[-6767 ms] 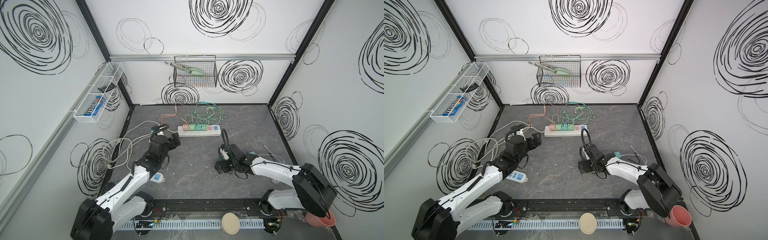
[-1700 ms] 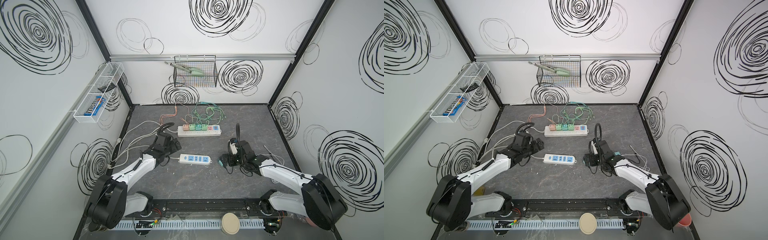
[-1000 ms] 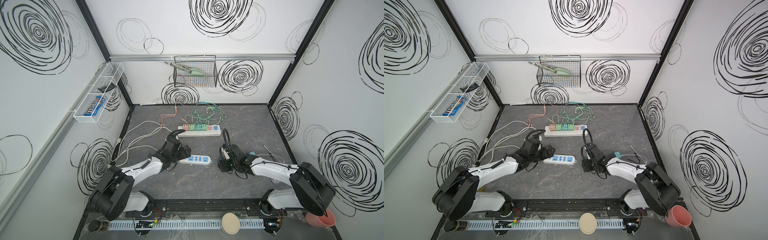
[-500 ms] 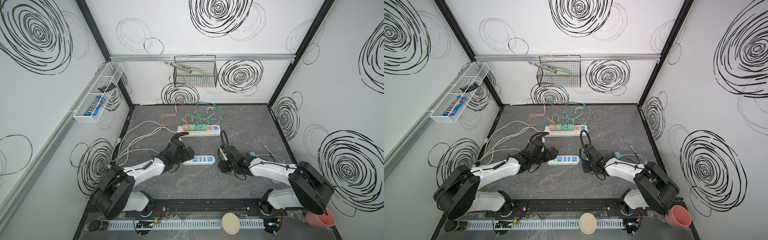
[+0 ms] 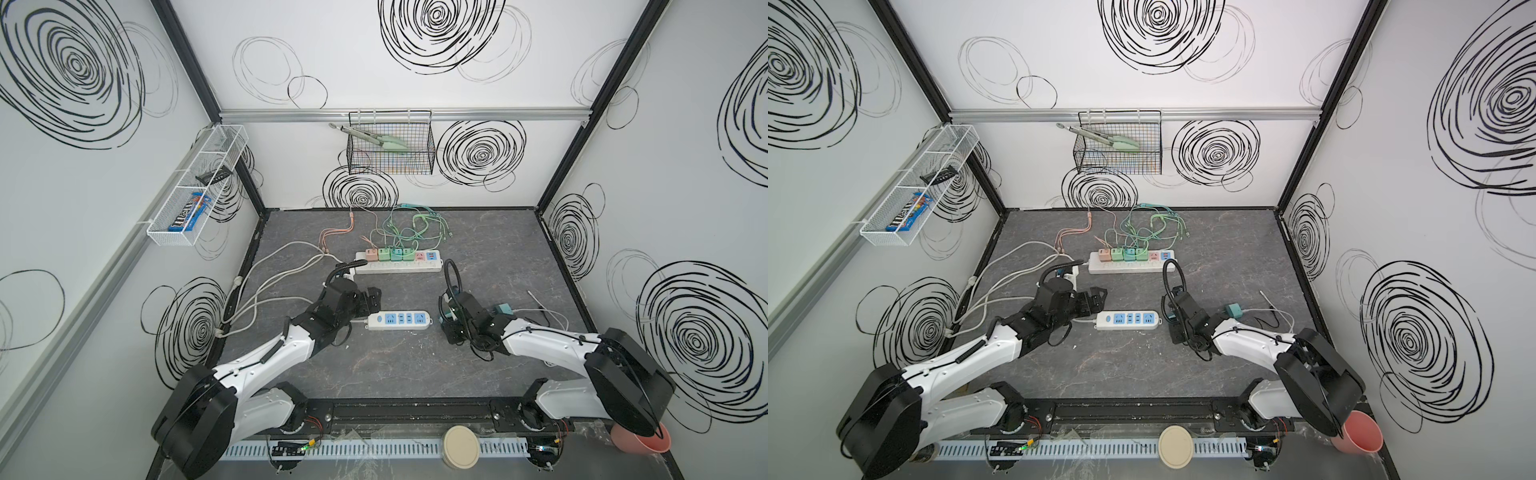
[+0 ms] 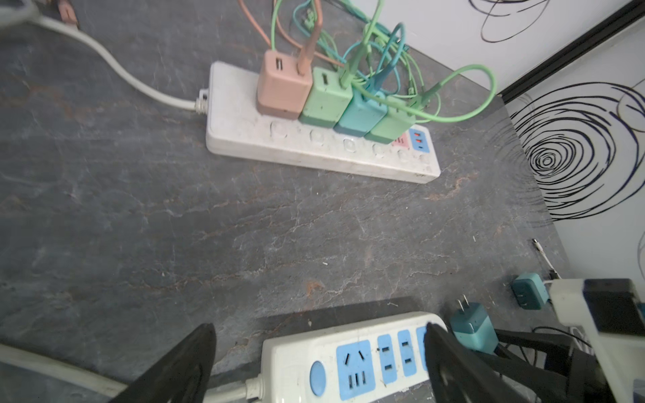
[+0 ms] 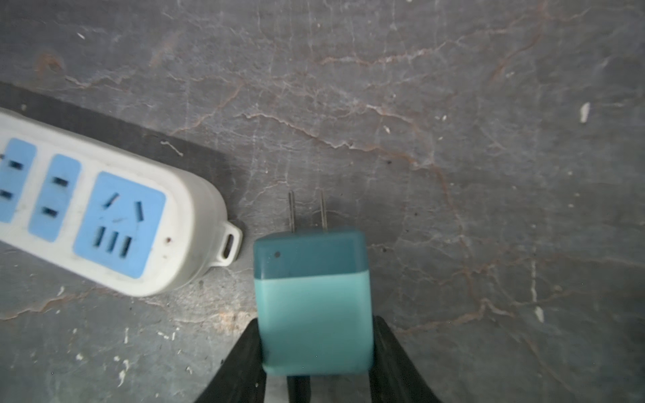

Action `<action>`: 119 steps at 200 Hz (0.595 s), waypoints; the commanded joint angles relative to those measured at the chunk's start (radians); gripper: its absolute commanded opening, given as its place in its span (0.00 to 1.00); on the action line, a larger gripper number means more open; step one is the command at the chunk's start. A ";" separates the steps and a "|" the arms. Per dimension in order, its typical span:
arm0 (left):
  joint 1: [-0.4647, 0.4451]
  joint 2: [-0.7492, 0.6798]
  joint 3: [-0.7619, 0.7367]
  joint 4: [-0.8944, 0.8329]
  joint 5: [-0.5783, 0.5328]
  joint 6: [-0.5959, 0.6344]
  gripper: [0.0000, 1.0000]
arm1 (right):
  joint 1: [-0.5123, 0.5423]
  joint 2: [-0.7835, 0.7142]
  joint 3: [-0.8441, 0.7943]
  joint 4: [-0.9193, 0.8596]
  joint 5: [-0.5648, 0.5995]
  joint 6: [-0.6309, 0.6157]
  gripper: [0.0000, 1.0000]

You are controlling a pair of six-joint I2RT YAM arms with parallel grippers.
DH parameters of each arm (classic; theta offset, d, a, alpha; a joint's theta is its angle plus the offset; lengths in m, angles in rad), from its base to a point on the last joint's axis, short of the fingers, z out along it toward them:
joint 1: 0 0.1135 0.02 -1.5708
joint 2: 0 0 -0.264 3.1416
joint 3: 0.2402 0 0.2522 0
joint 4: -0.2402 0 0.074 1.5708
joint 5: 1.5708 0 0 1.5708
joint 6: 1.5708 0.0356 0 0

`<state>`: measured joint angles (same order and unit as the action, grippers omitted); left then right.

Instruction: Insert the plug

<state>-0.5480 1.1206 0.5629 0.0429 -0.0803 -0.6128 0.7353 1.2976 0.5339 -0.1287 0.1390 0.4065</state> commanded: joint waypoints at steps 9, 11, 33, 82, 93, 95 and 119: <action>-0.036 -0.043 0.105 -0.019 -0.041 0.178 0.97 | -0.062 -0.134 0.060 -0.019 -0.127 -0.053 0.37; -0.045 -0.043 0.111 -0.023 -0.045 0.192 0.97 | -0.071 -0.144 0.059 -0.015 -0.141 -0.059 0.36; -0.155 -0.054 0.192 -0.055 -0.101 0.372 0.97 | -0.179 -0.232 0.026 0.058 -0.265 -0.092 0.33; -0.375 -0.110 0.183 0.045 -0.083 1.120 0.96 | -0.329 -0.223 0.133 -0.032 -0.611 -0.243 0.31; -0.383 -0.106 0.177 0.046 -0.076 1.248 0.96 | -0.323 -0.209 0.154 -0.042 -0.677 -0.283 0.30; -0.383 -0.104 0.177 0.044 -0.074 1.269 0.96 | -0.323 -0.207 0.157 -0.043 -0.686 -0.287 0.30; -0.382 -0.087 0.114 0.100 -0.101 1.525 0.96 | -0.298 -0.170 0.200 -0.062 -0.749 -0.323 0.29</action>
<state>-0.9333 1.0203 0.7414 0.0574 -0.1558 0.4850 0.4168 1.0981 0.6758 -0.1543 -0.4431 0.1818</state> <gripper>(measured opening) 0.962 0.441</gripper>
